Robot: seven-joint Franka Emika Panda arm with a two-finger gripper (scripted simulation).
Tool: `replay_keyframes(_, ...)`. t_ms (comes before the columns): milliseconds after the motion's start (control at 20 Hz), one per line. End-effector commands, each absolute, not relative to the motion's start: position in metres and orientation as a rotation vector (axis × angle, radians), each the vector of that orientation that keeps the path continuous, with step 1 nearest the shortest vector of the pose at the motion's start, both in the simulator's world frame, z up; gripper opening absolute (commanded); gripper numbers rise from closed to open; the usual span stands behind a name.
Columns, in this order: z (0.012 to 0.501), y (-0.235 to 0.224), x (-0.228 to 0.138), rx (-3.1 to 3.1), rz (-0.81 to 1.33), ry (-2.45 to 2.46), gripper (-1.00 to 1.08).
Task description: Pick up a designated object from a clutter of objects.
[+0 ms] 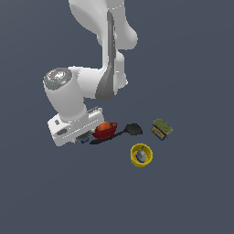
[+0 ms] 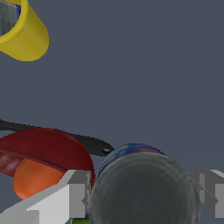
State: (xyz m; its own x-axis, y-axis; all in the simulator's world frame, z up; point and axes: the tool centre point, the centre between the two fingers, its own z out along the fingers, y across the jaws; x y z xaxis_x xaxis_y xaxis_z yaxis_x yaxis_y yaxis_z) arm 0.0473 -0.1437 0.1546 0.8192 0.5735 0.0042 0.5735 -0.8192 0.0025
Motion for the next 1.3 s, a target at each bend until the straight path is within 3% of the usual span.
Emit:
replay_keyframes(0, 0.184, -0.155, 0.043, 2.995, 0.008, 0.944, -1.00)
replay_keyframes(700, 0.337, -0.216, 0.024, 2.997, 0.004, 0.944, -1.00)
replay_keyframes(1250, 0.403, -0.244, 0.020, 2.997, 0.001, 0.943, -1.00)
